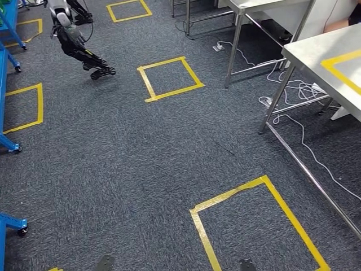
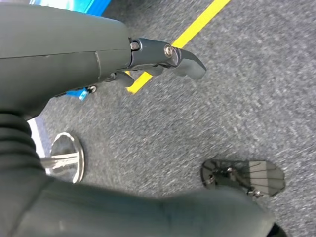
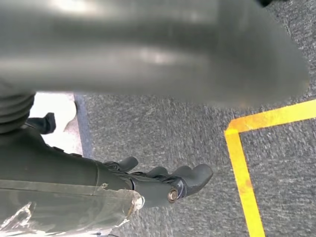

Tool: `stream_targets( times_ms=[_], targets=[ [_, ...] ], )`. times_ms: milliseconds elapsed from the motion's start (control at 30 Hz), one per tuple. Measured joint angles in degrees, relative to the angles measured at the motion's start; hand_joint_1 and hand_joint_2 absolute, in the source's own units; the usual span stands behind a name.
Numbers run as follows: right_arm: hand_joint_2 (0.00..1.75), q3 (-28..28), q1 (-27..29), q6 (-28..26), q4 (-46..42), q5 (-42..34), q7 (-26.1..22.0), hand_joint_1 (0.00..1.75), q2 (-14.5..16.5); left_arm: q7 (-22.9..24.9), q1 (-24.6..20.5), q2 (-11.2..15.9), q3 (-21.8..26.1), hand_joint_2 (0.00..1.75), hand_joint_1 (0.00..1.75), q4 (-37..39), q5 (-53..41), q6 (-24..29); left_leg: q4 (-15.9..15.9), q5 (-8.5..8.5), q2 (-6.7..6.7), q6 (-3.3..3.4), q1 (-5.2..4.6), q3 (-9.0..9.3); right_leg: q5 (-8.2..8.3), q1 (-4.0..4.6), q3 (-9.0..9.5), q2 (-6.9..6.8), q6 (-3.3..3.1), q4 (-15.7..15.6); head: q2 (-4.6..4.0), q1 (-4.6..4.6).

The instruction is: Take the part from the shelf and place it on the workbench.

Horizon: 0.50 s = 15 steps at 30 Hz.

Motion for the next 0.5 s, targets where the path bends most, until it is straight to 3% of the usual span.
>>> stream_targets(
  times_ms=[67, 133, 167, 200, 233, 333, 400, 500],
  targets=[
    [0.0, -0.03, -0.06, 0.02, 0.0, 0.04, -0.03, 0.0, 0.01, 0.05, -0.04, 0.03, 0.0, 0.0, 0.0, 0.0, 0.0, -0.02, 3.77, -2.39, 1.89, -0.48, -0.13, -1.87, 0.31, -0.14, 0.23, -1.13, -0.58, -0.52, 0.0, -0.27],
    [0.0, -0.03, 0.03, 0.05, 0.0, 0.1, -0.05, 0.0, -0.01, 0.05, -0.23, 0.03, 0.0, 0.0, 0.0, 0.0, 0.0, -0.04, 11.1, -6.07, 3.38, -0.86, -0.16, -5.5, 0.29, -0.04, 0.28, -2.47, -0.79, -0.6, 0.0, -0.5],
    [0.0, -0.04, 0.08, 0.07, 0.0, 0.13, -0.05, 0.0, -0.01, 0.05, -0.25, 0.03, 0.0, 0.0, 0.0, 0.0, 0.0, -0.05, 14.12, -7.09, 3.59, -0.99, -0.12, -6.98, 0.24, 0.0, 0.29, -3.15, -0.85, -0.6, 0.0, -0.49],
    [0.0, -0.04, 0.1, 0.08, 0.0, 0.15, -0.05, 0.0, -0.02, 0.05, -0.18, 0.03, 0.0, 0.0, 0.0, 0.0, 0.0, -0.05, 15.37, -7.02, 3.7, -1.07, -0.08, -7.58, 0.2, 0.02, 0.31, -3.76, -0.87, -0.59, 0.0, -0.49],
    [0.0, -0.04, 0.07, 0.09, 0.0, 0.16, -0.05, 0.0, -0.02, 0.04, -0.1, 0.03, 0.0, 0.0, 0.0, 0.0, 0.0, -0.06, 14.46, -5.91, 3.82, -1.1, -0.04, -7.08, 0.15, 0.01, 0.36, -4.29, -0.84, -0.59, 0.0, -0.5],
    [0.0, -0.04, -0.08, 0.12, 0.0, 0.2, -0.08, 0.0, -0.02, -0.05, -0.18, 0.01, -0.01, 0.0, 0.0, 0.0, 0.0, -0.07, 3.66, -0.8, 6.01, -0.9, -0.18, -1.27, -0.22, 0.17, 0.67, -5.64, -0.31, -0.47, 0.0, -0.55],
    [0.0, -0.05, -0.12, 0.15, 0.0, 0.21, -0.11, 0.0, -0.02, -0.09, -0.42, -0.02, -0.02, 0.0, 0.0, 0.0, 0.01, -0.07, -0.34, 0.0, 7.16, -0.22, -0.43, 0.7, -0.49, 0.5, 0.82, -6.46, 0.26, -0.42, 0.0, -0.45],
    [0.0, -0.06, -0.26, 0.18, 0.0, 0.34, -0.15, 0.0, -0.02, -0.1, -0.27, 0.04, -0.02, 0.0, 0.0, 0.0, 0.01, -0.07, -0.74, 0.01, 5.97, 1.02, -0.56, 0.68, -0.96, 0.44, 1.0, -7.03, 1.05, -0.28, 0.0, -0.3]
  ],
)
